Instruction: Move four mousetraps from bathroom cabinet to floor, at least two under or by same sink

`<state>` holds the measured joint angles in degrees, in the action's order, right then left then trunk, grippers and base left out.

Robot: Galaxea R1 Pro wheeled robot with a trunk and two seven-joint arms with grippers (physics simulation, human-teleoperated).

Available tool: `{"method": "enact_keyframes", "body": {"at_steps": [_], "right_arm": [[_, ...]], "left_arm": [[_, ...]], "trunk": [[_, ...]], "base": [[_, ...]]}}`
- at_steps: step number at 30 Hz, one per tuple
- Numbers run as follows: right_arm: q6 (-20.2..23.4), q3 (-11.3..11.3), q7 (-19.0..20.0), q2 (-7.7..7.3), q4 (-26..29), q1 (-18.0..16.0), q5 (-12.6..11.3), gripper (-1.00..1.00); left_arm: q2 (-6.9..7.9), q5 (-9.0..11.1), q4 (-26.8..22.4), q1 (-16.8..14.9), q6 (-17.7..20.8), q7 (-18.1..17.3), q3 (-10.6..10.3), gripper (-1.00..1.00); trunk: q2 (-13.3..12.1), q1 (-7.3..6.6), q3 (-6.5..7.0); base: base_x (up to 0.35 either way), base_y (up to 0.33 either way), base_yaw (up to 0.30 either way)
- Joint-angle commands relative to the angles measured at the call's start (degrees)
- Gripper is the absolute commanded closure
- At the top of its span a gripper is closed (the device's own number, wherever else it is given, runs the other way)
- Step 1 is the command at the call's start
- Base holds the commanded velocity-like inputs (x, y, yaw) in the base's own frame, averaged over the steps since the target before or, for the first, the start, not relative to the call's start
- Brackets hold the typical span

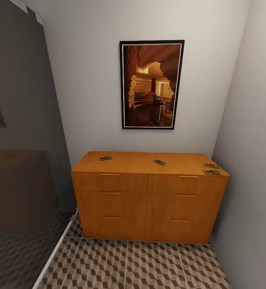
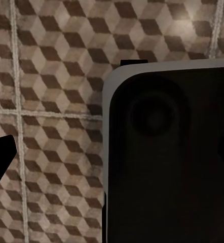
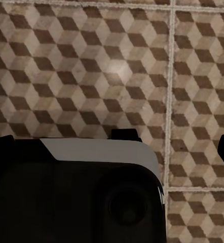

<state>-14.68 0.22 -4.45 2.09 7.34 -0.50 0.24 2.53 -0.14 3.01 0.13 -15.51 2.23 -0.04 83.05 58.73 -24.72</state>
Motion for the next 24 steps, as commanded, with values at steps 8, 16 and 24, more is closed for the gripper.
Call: {"method": "enact_keyframes", "body": {"at_steps": [8, 16, 24], "right_arm": [[-0.2, 0.0, -0.2, 0.02, 0.0, 0.0, 0.0, -1.0], [-0.2, 0.0, -0.2, 0.02, 0.0, 0.0, 0.0, -1.0], [-0.2, 0.0, -0.2, 0.02, 0.0, 0.0, 0.0, -1.0]], "left_arm": [[-0.02, 0.0, 0.1, 0.0, -0.3, 0.1, 0.0, -1.0], [0.01, 0.0, 0.1, 0.0, -0.3, 0.1, 0.0, -1.0], [0.01, 0.0, 0.1, 0.0, -0.3, 0.1, 0.0, -1.0]], "trunk": [[0.0, 0.0, -0.05], [0.0, 0.0, -0.05], [0.0, 0.0, -0.05]], "base": [[0.0, 0.0, 0.0], [0.0, 0.0, 0.0], [0.0, 0.0, 0.0]]}}
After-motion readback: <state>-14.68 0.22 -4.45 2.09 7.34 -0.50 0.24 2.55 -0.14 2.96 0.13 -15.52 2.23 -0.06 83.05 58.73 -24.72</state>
